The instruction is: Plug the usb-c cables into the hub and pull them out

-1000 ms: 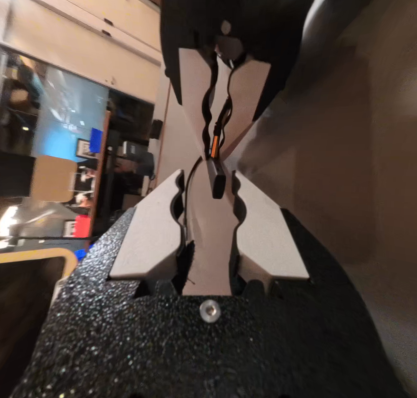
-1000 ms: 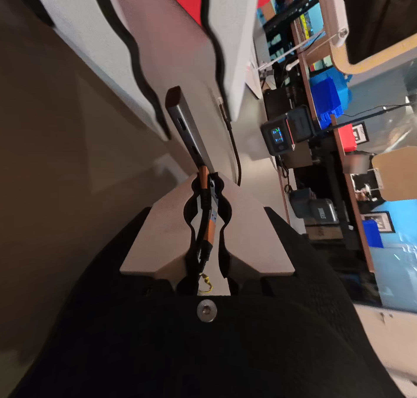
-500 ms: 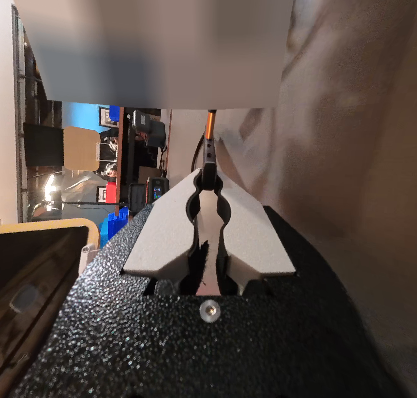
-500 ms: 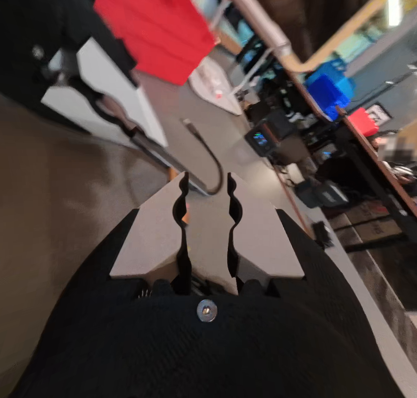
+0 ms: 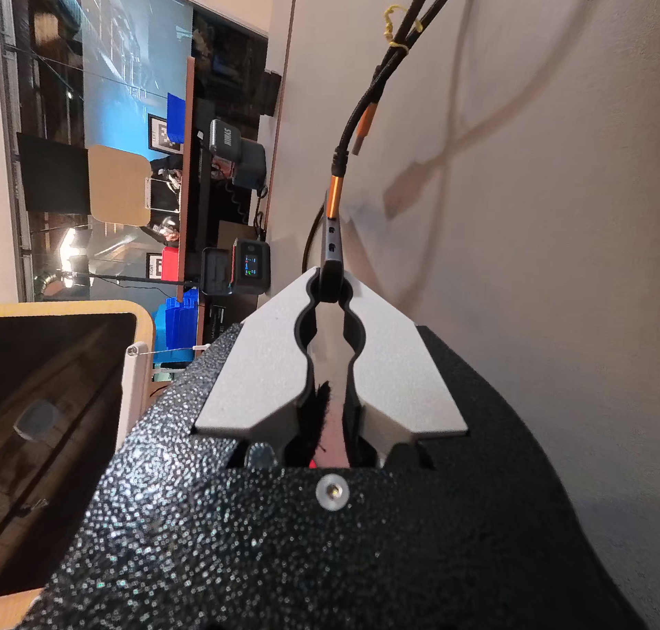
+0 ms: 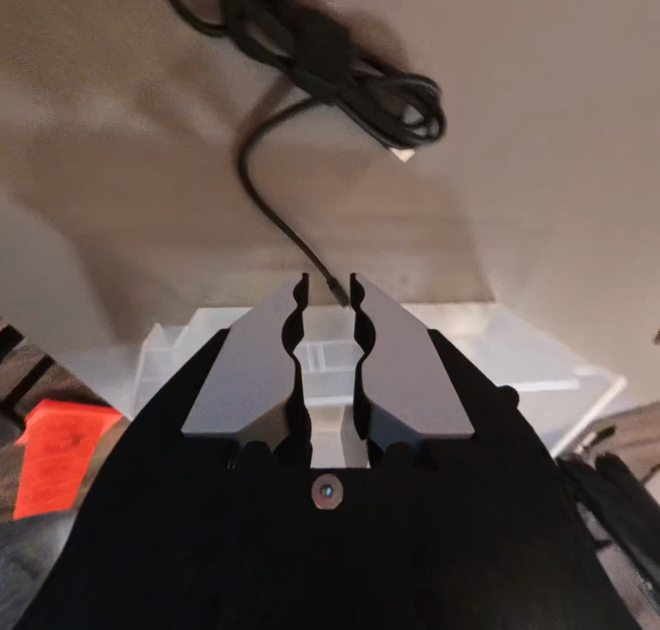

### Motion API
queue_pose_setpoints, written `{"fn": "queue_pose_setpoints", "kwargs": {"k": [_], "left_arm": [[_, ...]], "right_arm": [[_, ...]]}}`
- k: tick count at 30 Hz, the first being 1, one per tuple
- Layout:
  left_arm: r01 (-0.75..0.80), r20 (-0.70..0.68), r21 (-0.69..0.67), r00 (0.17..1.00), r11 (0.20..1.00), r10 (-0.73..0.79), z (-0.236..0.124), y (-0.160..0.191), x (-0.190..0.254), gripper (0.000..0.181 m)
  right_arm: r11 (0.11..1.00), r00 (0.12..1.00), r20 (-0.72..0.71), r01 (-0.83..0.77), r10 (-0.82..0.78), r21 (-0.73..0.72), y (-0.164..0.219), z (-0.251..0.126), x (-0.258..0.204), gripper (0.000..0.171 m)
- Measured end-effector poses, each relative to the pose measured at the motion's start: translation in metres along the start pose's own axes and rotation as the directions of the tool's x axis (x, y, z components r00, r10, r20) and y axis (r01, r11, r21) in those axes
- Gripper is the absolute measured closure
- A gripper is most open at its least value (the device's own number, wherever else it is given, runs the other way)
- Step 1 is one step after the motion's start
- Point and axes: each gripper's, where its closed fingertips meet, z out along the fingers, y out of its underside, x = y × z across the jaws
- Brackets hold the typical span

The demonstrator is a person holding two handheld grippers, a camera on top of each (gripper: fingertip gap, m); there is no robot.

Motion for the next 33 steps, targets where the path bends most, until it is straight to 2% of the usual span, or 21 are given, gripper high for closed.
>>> {"fn": "queue_pose_setpoints", "kwargs": {"k": [1,3,6,12,15,16,18,20,22,25,29,33], "left_arm": [[-0.005,0.000,0.002,1.000,1.000,0.005,0.000,0.000,-0.001,0.175],[-0.009,0.002,0.008,1.000,1.000,0.009,-0.001,-0.001,0.000,0.175],[-0.015,0.017,0.006,1.000,1.000,0.015,-0.002,0.002,-0.003,0.175],[-0.001,0.041,-0.015,0.999,1.000,0.002,-0.006,0.011,-0.011,0.175],[-0.002,0.038,-0.020,0.999,1.000,0.003,-0.007,0.013,-0.013,0.174],[-0.005,0.040,-0.022,0.999,1.000,0.006,-0.007,0.013,-0.014,0.174],[-0.011,0.038,-0.023,0.999,1.000,0.011,-0.008,0.014,-0.014,0.175],[-0.012,0.041,-0.029,0.999,1.000,0.013,-0.008,0.015,-0.015,0.175],[-0.014,0.045,-0.041,0.999,0.999,0.016,-0.010,0.017,-0.016,0.174],[-0.017,0.041,-0.062,0.999,0.998,0.020,-0.010,0.022,-0.016,0.175],[-0.044,0.028,-0.078,0.999,0.996,0.046,-0.010,0.023,-0.013,0.175],[-0.063,0.016,-0.086,0.998,0.994,0.065,-0.011,0.023,-0.010,0.174]], "right_arm": [[0.999,0.999,0.024,0.033,-0.033,0.002,-0.005,0.002,-0.002,0.144],[0.988,0.986,0.083,0.147,-0.142,-0.056,-0.006,0.007,-0.011,0.145],[0.940,0.960,0.148,0.265,-0.236,-0.216,0.005,0.020,-0.015,0.143],[0.813,0.916,0.264,0.393,-0.303,-0.430,0.022,0.047,-0.021,0.145],[0.776,0.903,0.289,0.422,-0.317,-0.468,0.025,0.050,-0.022,0.158],[0.780,0.901,0.301,0.425,-0.313,-0.461,0.024,0.051,-0.024,0.166],[0.804,0.895,0.308,0.431,-0.324,-0.409,0.017,0.051,-0.025,0.168],[0.878,0.909,0.332,0.361,-0.254,-0.314,0.000,0.044,-0.032,0.169],[0.964,0.913,0.386,0.207,-0.130,-0.165,-0.028,0.032,-0.040,0.169],[0.994,0.870,0.489,-0.099,0.065,0.044,-0.076,0.009,-0.040,0.170],[0.897,0.789,0.601,-0.349,0.124,0.273,-0.126,-0.015,-0.041,0.170],[0.693,0.670,0.715,-0.612,0.198,0.381,-0.167,-0.029,-0.045,0.169]]}}
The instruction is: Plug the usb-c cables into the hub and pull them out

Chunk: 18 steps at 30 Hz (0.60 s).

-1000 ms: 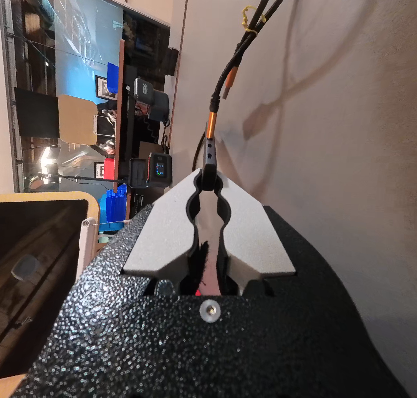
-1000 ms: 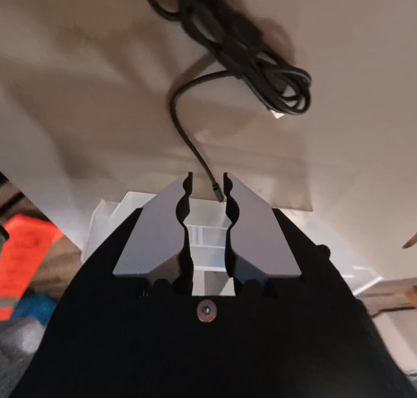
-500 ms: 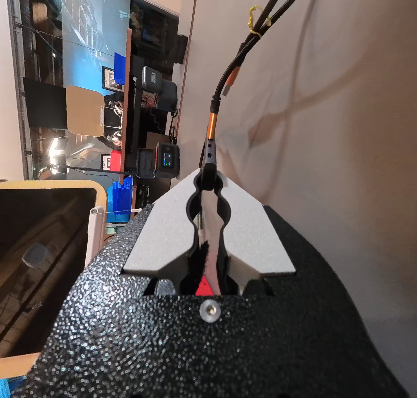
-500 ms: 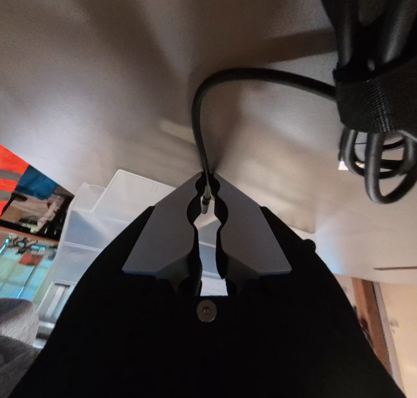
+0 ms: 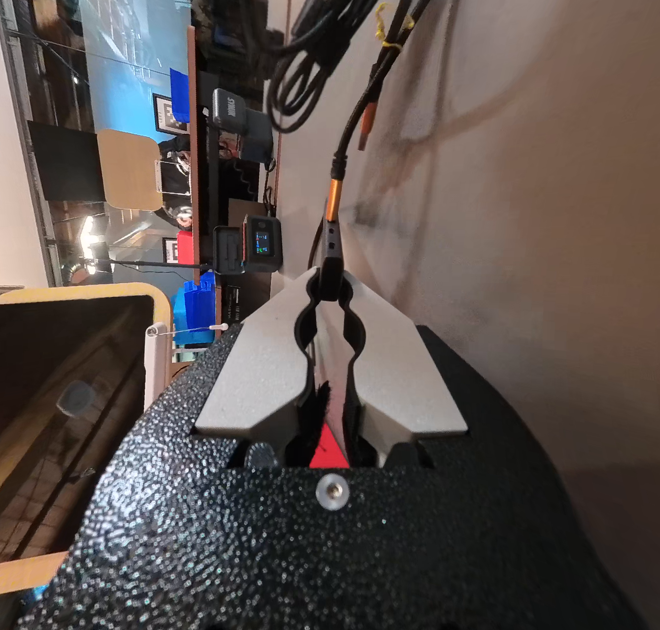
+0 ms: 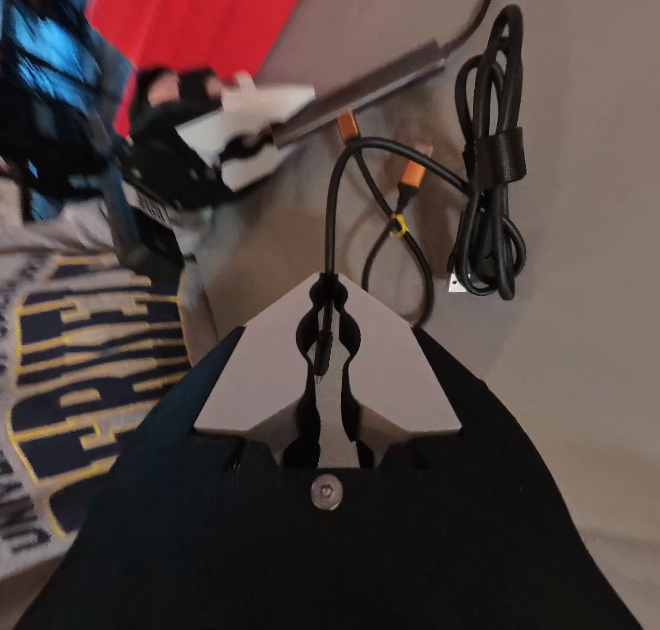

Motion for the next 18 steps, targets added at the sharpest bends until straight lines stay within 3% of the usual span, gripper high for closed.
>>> {"fn": "queue_pose_setpoints", "kwargs": {"k": [4,8,14,18], "left_arm": [[-0.017,-0.005,-0.003,1.000,1.000,0.017,-0.001,-0.001,0.002,0.174],[-0.036,-0.009,-0.003,0.999,0.999,0.036,0.000,-0.003,0.005,0.174],[-0.060,-0.008,-0.004,0.998,0.998,0.060,0.003,-0.002,0.010,0.174],[-0.063,-0.013,0.002,0.998,0.998,0.063,0.000,-0.001,0.012,0.174]], "right_arm": [[0.946,0.995,0.019,-0.098,0.096,0.309,-0.024,0.005,0.001,0.169],[0.882,0.986,-0.011,-0.142,0.164,0.449,-0.024,0.008,0.009,0.169],[0.866,0.983,-0.041,-0.138,0.180,0.480,0.001,0.034,-0.012,0.168],[0.914,0.989,-0.074,-0.090,0.129,0.397,0.030,0.059,-0.023,0.166]]}}
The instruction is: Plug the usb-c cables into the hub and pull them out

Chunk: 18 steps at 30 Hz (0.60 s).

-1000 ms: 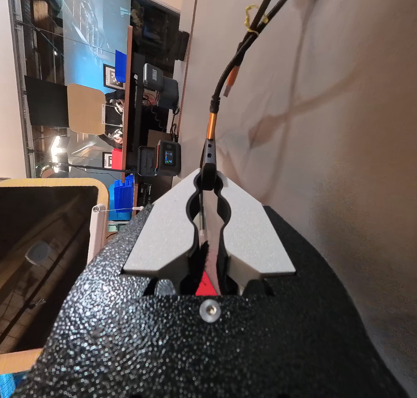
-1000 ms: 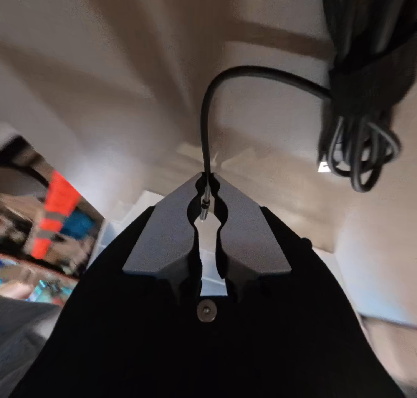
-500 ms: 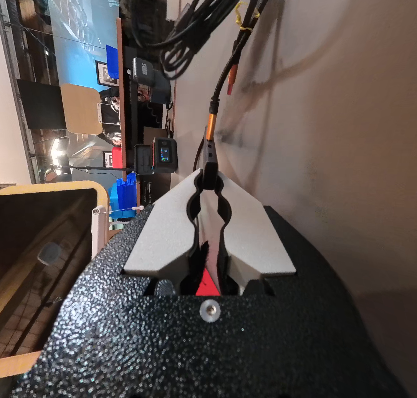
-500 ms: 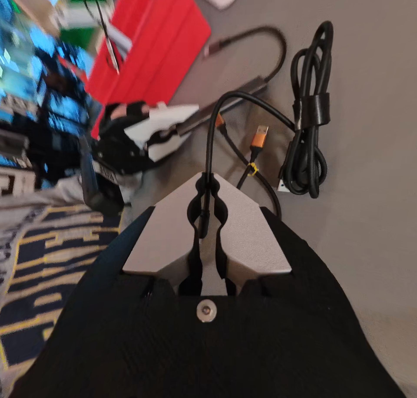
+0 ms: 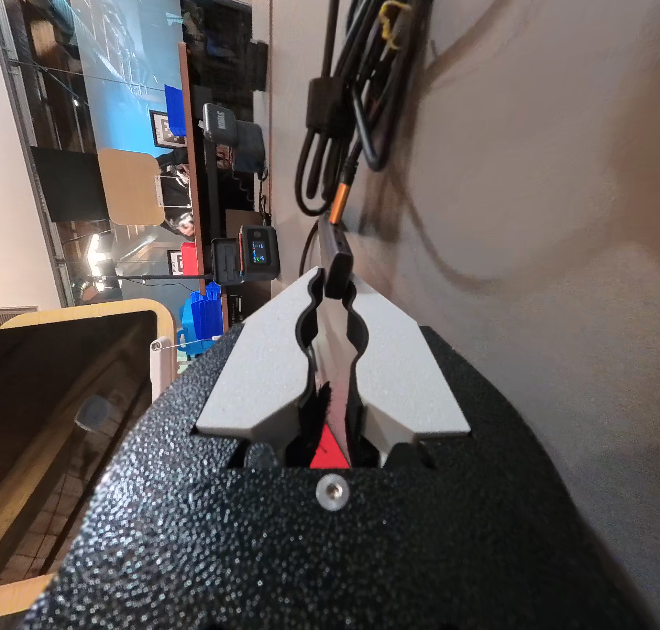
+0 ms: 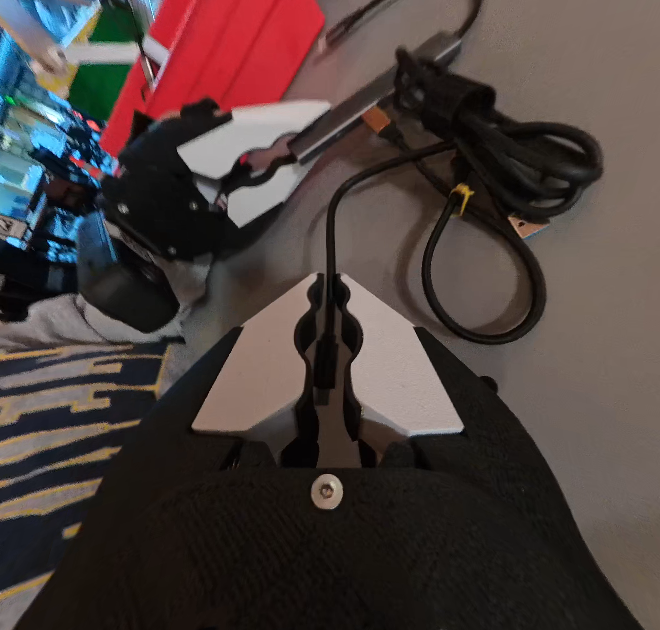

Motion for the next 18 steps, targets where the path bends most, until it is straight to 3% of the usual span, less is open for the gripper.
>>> {"fn": "queue_pose_setpoints", "kwargs": {"k": [5,7,9,11,13,15,17,18], "left_arm": [[-0.019,-0.004,0.003,1.000,1.000,0.019,0.001,-0.001,0.001,0.174],[-0.018,-0.005,0.004,1.000,1.000,0.018,0.001,-0.002,0.001,0.173],[-0.019,-0.005,0.006,1.000,1.000,0.019,0.000,-0.002,0.001,0.173],[-0.023,-0.008,0.008,1.000,1.000,0.023,0.000,-0.002,0.001,0.173],[-0.030,-0.009,0.011,1.000,0.999,0.030,-0.001,-0.003,0.001,0.173],[-0.032,-0.009,0.018,0.999,0.999,0.032,0.000,-0.004,0.002,0.173],[-0.037,-0.007,0.018,0.999,0.999,0.037,-0.001,-0.004,0.003,0.173],[-0.040,-0.006,0.018,0.999,0.999,0.040,-0.001,-0.004,0.004,0.173]], "right_arm": [[0.975,0.980,-0.072,0.176,-0.187,-0.138,0.009,-0.017,0.012,0.136],[0.943,0.951,-0.094,0.272,-0.294,-0.190,0.008,-0.032,0.015,0.134],[0.884,0.899,-0.108,0.385,-0.424,-0.267,0.007,-0.048,0.019,0.130],[0.768,0.785,-0.125,0.540,-0.607,-0.344,0.001,-0.064,0.027,0.127],[0.500,0.541,-0.050,0.734,-0.840,-0.460,-0.001,-0.075,0.033,0.126],[0.051,0.148,0.151,0.859,-0.977,-0.510,0.006,-0.077,0.033,0.127],[-0.363,-0.232,0.321,0.815,-0.918,-0.451,0.011,-0.071,0.031,0.128],[-0.509,-0.368,0.379,0.762,-0.849,-0.400,0.013,-0.066,0.030,0.126]]}}
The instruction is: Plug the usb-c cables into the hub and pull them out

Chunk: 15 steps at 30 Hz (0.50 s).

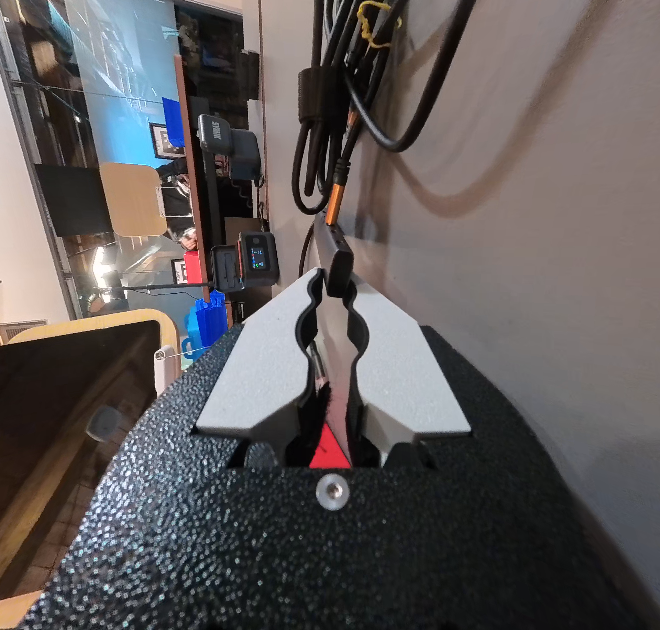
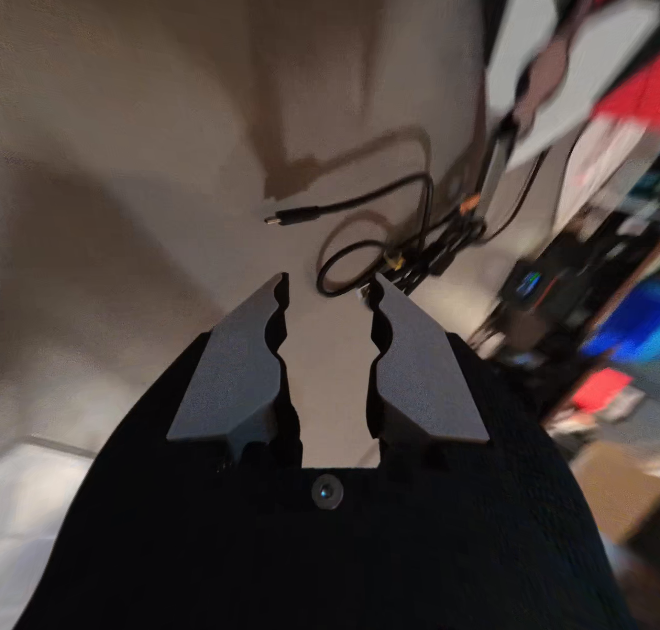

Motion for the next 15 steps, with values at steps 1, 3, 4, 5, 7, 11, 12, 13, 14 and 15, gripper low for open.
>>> {"fn": "queue_pose_setpoints", "kwargs": {"k": [1,3,4,5,7,11,12,13,14,15], "left_arm": [[-0.004,0.000,-0.001,1.000,1.000,0.004,-0.001,0.000,0.000,0.173],[-0.011,0.001,-0.002,1.000,1.000,0.011,-0.001,0.001,0.000,0.173],[-0.017,0.001,-0.004,1.000,1.000,0.017,-0.002,0.001,0.000,0.173],[-0.021,0.002,-0.005,1.000,1.000,0.021,-0.003,0.001,0.000,0.173],[-0.025,0.003,-0.004,1.000,1.000,0.025,-0.004,0.001,0.001,0.173],[-0.040,0.002,-0.004,0.999,0.999,0.040,-0.003,0.001,0.004,0.173],[-0.044,0.002,-0.003,0.999,0.999,0.044,-0.003,0.001,0.004,0.173],[-0.047,0.001,-0.003,0.999,0.999,0.047,-0.003,0.001,0.005,0.173],[-0.048,0.000,-0.003,0.999,0.999,0.048,-0.003,0.001,0.006,0.173],[-0.050,0.000,-0.002,0.999,0.999,0.050,-0.003,0.001,0.007,0.173]], "right_arm": [[0.990,0.990,-0.016,0.143,-0.143,0.000,-0.004,0.003,0.001,0.125],[0.916,0.915,-0.069,0.399,-0.397,0.030,-0.012,0.009,0.005,0.118],[0.865,0.866,-0.077,0.499,-0.495,0.052,-0.014,0.012,0.004,0.118],[0.818,0.821,-0.075,0.571,-0.567,0.066,-0.015,0.015,0.002,0.117],[0.737,0.744,-0.064,0.667,-0.665,0.108,-0.016,0.021,-0.002,0.117],[0.604,0.621,-0.068,0.778,-0.781,0.175,-0.023,0.027,-0.003,0.123],[0.579,0.599,-0.070,0.793,-0.798,0.191,-0.025,0.029,-0.003,0.126],[0.551,0.575,-0.070,0.807,-0.815,0.215,-0.027,0.030,-0.005,0.128],[0.519,0.548,-0.069,0.821,-0.834,0.237,-0.029,0.031,-0.008,0.130],[0.488,0.520,-0.072,0.834,-0.851,0.257,-0.031,0.031,-0.011,0.131]]}}
